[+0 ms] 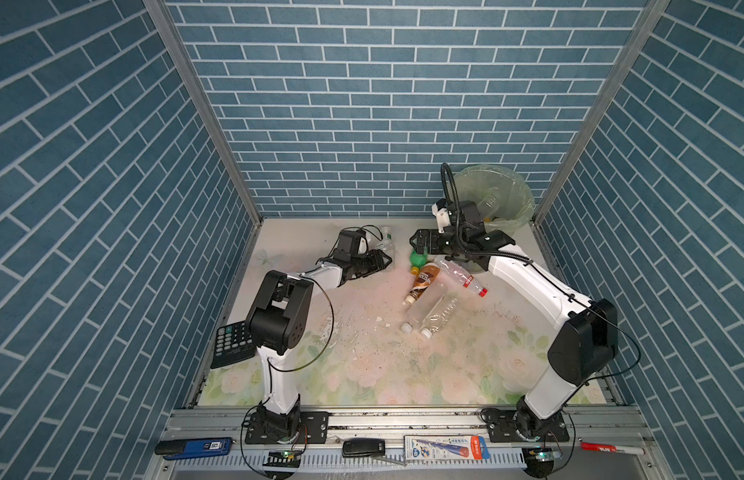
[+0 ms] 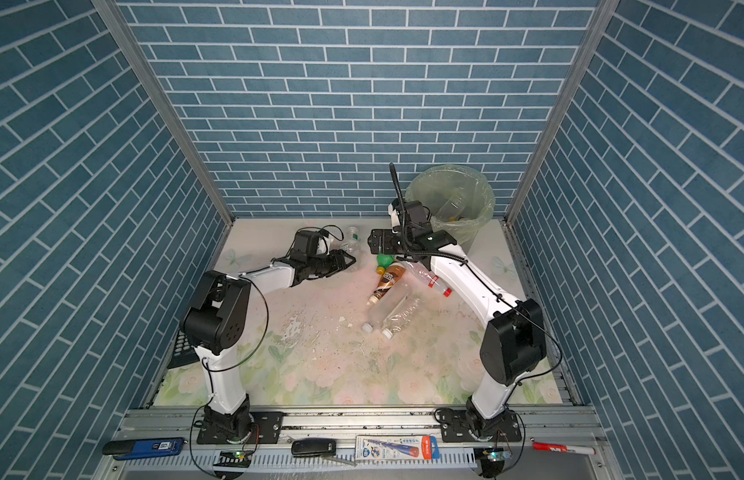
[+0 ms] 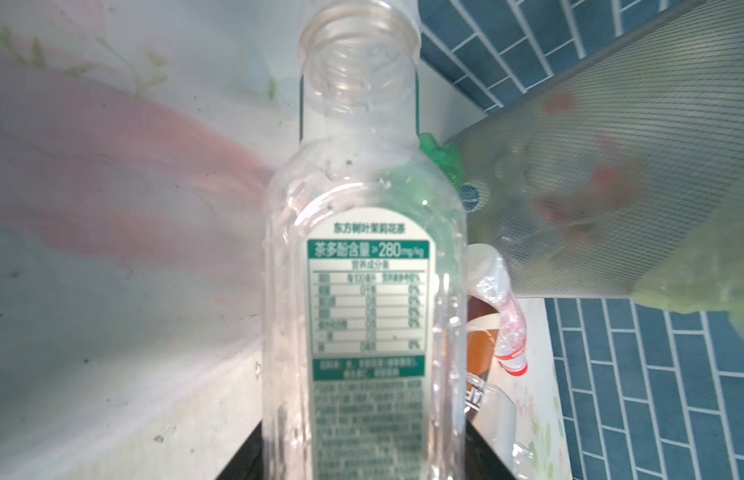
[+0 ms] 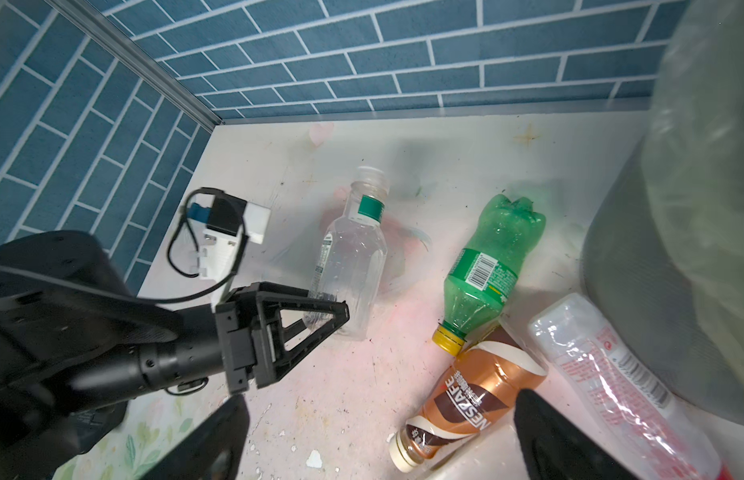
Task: Throw the plastic bottles in the bin
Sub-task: 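Grasp the clear green-labelled bottle with the left gripper and lift it, then close the right gripper on the green-labelled bottle's cap while the left holds it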
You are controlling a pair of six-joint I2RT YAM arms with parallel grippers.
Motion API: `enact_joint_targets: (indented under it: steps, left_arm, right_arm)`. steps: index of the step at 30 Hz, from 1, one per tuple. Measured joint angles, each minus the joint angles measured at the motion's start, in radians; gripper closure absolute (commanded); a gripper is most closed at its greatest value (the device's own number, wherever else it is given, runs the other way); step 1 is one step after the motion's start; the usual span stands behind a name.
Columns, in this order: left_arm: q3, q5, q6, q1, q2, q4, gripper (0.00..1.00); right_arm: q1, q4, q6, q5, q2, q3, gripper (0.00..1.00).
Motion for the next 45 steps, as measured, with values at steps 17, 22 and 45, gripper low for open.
enact_joint_targets:
  steps: [17, 22, 45]
  left_arm:
    - [-0.13, 0.003, -0.029, -0.032, -0.154, 0.222, 0.45]
    - [-0.13, -0.004, -0.008, -0.064, -0.163, 0.218, 0.45]
    - [-0.13, -0.026, 0.028, -0.104, -0.197, 0.209, 0.33]
  right_arm:
    - [0.0, 0.021, 0.143, -0.158, 0.253, 0.288, 0.01]
    - [0.003, 0.024, 0.171, -0.182, 0.295, 0.299, 0.03]
    - [0.02, 0.025, 0.209, -0.21, 0.341, 0.318, 0.58]
